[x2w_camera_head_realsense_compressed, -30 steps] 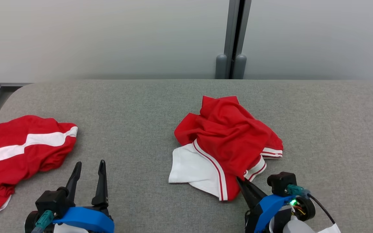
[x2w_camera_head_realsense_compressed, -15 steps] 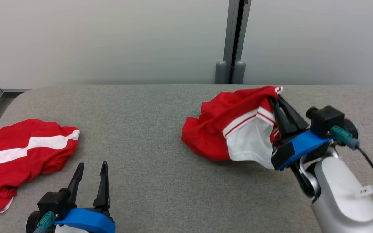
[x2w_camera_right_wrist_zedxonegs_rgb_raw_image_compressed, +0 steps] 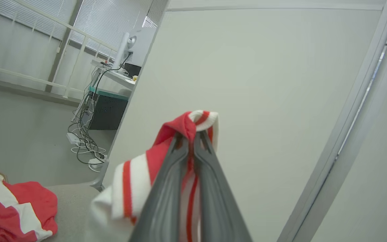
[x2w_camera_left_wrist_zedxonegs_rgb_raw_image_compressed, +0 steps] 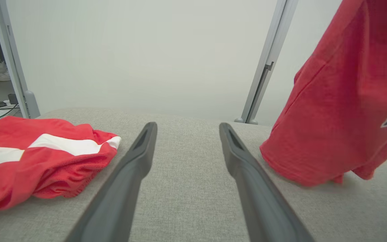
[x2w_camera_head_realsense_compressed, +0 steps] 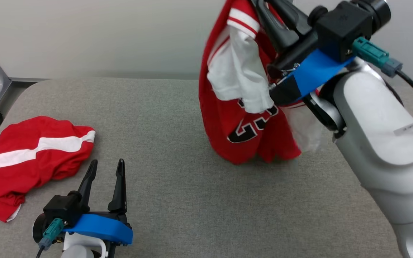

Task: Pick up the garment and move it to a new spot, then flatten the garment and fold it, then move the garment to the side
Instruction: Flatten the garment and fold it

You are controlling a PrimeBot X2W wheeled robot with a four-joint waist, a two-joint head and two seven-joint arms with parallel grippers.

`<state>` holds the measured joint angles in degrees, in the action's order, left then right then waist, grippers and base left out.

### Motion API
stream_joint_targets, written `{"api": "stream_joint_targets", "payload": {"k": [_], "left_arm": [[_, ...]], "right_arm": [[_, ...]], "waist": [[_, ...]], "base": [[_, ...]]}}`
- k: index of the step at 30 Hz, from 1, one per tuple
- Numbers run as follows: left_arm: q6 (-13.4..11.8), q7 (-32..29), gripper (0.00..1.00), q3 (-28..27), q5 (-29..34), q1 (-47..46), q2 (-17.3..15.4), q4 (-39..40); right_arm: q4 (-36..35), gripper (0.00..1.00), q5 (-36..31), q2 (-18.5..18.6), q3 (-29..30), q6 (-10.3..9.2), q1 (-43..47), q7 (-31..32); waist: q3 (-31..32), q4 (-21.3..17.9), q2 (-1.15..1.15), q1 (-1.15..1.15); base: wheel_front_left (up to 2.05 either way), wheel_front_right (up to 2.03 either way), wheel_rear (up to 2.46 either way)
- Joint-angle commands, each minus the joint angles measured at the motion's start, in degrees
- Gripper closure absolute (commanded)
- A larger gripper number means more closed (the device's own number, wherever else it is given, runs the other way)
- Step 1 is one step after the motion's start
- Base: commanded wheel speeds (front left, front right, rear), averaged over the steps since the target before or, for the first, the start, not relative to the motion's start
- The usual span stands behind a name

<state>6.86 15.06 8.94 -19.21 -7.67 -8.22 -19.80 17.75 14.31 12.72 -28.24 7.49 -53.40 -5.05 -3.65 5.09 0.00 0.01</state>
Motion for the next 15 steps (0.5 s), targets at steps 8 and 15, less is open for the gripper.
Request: {"api": "stream_joint_targets", "payload": {"k": [8,15], "left_arm": [[0.22,0.17,0.0,-0.77,0.65,-0.52,1.21,1.13],[0.33,0.17,0.0,-1.16,1.11,-0.56,1.92,1.65]], "right_arm": [[-1.2,1.0,6.3,3.71,-6.97,0.0,-8.16,-5.86],[1.26,1.0,10.09,13.72,-6.87,0.0,2.38,-4.01]], "waist": [[-0.54,0.95,0.0,-0.01],[-1.26,0.97,0.0,-0.01]], "base": [[0.0,0.0,0.0],[0.0,0.0,0.0]]}}
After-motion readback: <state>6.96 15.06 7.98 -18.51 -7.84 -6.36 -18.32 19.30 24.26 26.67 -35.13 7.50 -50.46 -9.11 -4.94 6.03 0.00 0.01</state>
